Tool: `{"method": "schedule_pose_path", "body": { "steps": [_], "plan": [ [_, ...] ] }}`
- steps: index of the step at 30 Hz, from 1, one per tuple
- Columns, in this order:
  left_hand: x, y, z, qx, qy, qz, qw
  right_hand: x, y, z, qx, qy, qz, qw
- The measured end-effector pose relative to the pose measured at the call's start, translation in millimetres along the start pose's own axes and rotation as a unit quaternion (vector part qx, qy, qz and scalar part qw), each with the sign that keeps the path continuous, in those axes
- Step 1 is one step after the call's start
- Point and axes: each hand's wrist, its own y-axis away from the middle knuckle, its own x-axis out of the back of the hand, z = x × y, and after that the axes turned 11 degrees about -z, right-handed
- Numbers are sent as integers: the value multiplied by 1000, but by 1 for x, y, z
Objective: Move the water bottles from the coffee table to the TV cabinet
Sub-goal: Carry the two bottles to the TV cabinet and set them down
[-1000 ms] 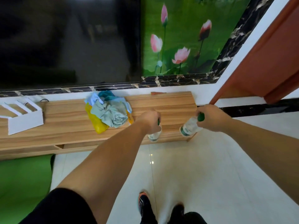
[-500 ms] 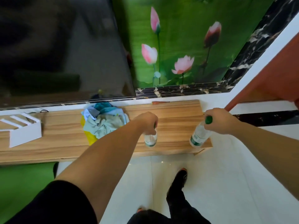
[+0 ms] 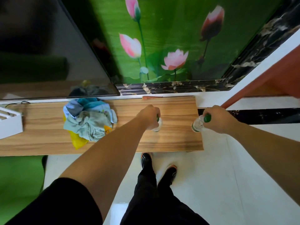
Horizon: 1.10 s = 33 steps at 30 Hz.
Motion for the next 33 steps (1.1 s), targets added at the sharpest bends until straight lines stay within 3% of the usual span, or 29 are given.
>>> {"method": "schedule_pose_path", "body": {
  "steps": [14, 25, 33],
  "plan": [
    [-22, -65, -11, -9, 22, -68, 997, -31, -30, 17, -40, -63, -42, 996],
    [-62, -90, -42, 16, 65, -79, 995, -90, -58, 11, -51, -111, -74, 990],
    [-54, -132, -44, 16, 70, -68, 995, -89, -104, 0, -30, -77, -70, 994]
  ]
}}
